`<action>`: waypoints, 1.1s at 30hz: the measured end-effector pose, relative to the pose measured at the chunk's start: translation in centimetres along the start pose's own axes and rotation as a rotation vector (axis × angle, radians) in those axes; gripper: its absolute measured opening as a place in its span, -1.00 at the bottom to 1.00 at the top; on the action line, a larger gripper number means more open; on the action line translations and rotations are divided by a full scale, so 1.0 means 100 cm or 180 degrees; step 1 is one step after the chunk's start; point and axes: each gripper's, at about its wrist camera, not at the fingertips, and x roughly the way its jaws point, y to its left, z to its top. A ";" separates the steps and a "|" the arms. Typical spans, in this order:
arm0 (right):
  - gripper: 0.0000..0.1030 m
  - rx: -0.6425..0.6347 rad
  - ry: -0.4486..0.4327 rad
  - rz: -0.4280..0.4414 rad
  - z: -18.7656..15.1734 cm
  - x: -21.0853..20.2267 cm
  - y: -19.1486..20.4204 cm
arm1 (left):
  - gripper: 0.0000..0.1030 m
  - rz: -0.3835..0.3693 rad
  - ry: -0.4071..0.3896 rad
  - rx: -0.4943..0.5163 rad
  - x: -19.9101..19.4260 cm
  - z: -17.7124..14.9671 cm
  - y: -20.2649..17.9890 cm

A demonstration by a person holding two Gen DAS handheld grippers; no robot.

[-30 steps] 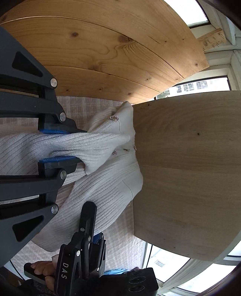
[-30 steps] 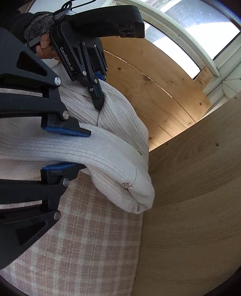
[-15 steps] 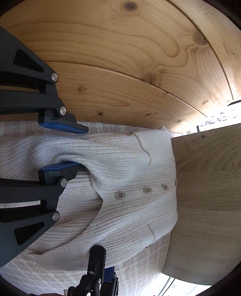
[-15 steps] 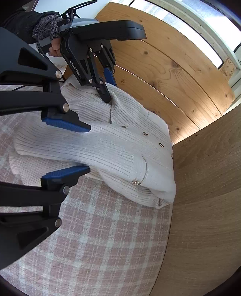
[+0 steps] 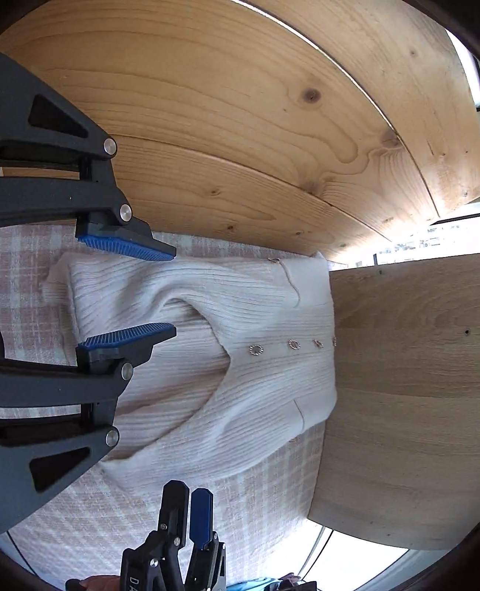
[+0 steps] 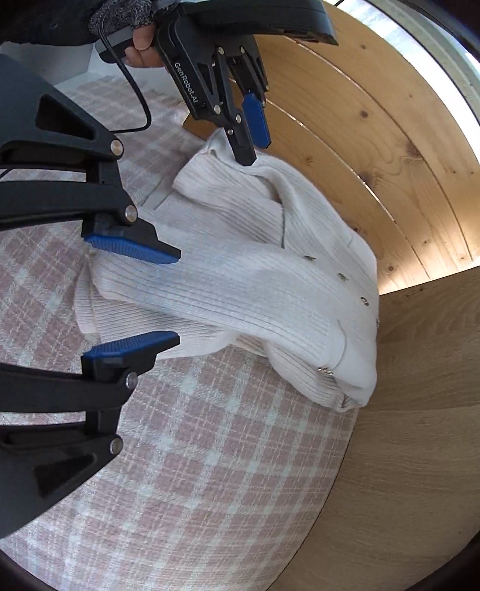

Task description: Fold clothes

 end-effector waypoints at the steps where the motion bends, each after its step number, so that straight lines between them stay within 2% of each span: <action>1: -0.27 0.0014 0.0082 -0.0033 -0.002 0.008 -0.001 | -0.36 0.0021 0.0034 0.0005 0.002 -0.006 0.001; 3: -0.30 0.0042 0.0198 0.0005 -0.001 0.014 -0.007 | -0.34 -0.0012 0.0154 -0.0003 0.007 -0.013 0.003; 4: -0.49 0.0027 0.0232 0.0026 0.000 0.014 -0.009 | -0.34 -0.0034 0.0224 0.0001 0.010 -0.016 0.003; 5: -0.55 0.0020 0.0261 0.0048 0.001 0.013 -0.012 | -0.34 -0.0026 0.0276 0.0037 0.013 -0.018 0.003; 8: -0.59 0.0101 0.0282 0.0124 0.000 -0.005 -0.026 | -0.30 0.0148 0.0327 0.0205 0.010 -0.020 0.002; 10: -0.58 0.0164 0.0280 0.0194 -0.001 -0.017 -0.036 | -0.31 0.0162 0.0235 0.0145 -0.006 -0.019 0.007; 12: -0.55 0.0298 0.0105 0.0341 0.002 -0.029 -0.041 | -0.34 0.0019 0.0092 0.0036 -0.023 -0.014 0.011; 15: -0.55 0.0309 -0.0106 0.0372 0.010 -0.032 -0.037 | -0.33 -0.0181 -0.0118 0.0029 -0.034 0.001 0.003; 17: -0.55 0.0248 -0.0109 0.0381 0.018 -0.022 -0.027 | -0.32 -0.0255 -0.0179 0.0147 -0.023 0.009 -0.009; 18: -0.55 0.0167 -0.0044 0.0334 0.020 -0.013 -0.022 | -0.32 -0.0343 -0.0109 0.0187 -0.010 0.012 -0.014; 19: -0.60 0.0035 0.0080 0.0141 0.022 -0.003 -0.019 | -0.32 -0.0431 -0.0038 0.0228 0.003 0.014 -0.020; 20: -0.60 -0.0088 0.0213 -0.0138 0.020 0.006 -0.017 | -0.30 -0.0425 0.0037 0.0307 0.014 0.015 -0.025; 23: -0.50 -0.0015 0.0297 -0.0125 0.016 0.000 -0.032 | -0.32 0.0006 0.0252 0.0700 0.039 0.003 -0.039; 25: -0.49 0.0123 0.0200 0.0141 0.022 -0.018 -0.041 | -0.31 -0.0056 0.0239 0.0715 0.029 -0.002 -0.037; 26: -0.46 0.0183 0.0137 0.0249 0.026 -0.027 -0.045 | -0.31 -0.0169 0.0249 0.0608 0.022 0.000 -0.033; 27: -0.46 0.0206 0.0016 0.0263 0.032 -0.036 -0.047 | -0.31 -0.0277 0.0229 0.0506 0.013 0.002 -0.028; 30: -0.46 0.0344 -0.0287 0.0366 0.058 -0.046 -0.055 | -0.28 -0.0526 -0.0086 0.0325 -0.011 0.019 -0.024; 33: -0.46 0.0363 -0.0446 0.0401 0.085 -0.034 -0.050 | -0.27 -0.0524 -0.0241 0.0297 -0.003 0.042 -0.026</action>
